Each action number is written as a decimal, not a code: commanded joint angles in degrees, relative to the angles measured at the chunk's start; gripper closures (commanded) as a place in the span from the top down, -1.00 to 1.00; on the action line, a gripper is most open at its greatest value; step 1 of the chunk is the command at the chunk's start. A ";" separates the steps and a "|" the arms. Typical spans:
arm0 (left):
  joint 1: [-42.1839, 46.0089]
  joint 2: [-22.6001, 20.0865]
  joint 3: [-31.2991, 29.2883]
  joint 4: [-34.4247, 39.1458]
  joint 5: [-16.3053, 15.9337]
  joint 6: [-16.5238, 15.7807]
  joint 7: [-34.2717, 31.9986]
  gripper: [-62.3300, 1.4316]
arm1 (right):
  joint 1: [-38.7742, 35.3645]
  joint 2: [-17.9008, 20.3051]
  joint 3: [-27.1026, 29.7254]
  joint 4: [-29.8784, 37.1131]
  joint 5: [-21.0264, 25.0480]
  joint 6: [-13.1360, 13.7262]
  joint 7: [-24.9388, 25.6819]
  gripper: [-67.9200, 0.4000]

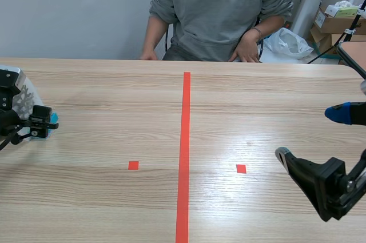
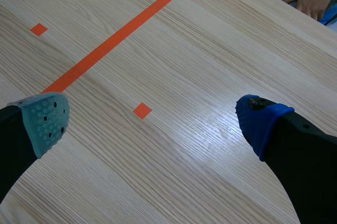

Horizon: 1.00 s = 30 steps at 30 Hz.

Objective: Do the leaf sorting experiment

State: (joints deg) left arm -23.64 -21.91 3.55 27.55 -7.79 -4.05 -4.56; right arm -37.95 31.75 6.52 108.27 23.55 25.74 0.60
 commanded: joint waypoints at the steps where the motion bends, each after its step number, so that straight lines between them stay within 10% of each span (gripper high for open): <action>1: -0.66 -0.35 -0.57 0.46 -1.75 0.98 -0.59 0.68 | 0.66 -0.04 0.52 0.24 0.66 -0.20 0.85 1.00; 12: 0.35 -2.60 -0.09 4.20 -5.35 1.81 0.90 0.84 | 0.66 -0.04 0.52 0.24 0.66 -0.20 0.83 1.00; 30: 19.12 -11.65 -0.11 37.16 -8.31 1.33 8.98 0.84 | 0.66 -0.04 0.52 0.24 0.66 -0.20 0.85 1.00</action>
State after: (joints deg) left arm -4.58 -33.01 3.73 63.64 -15.94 -3.03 4.91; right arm -37.95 31.75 6.52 108.27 23.55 25.74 0.60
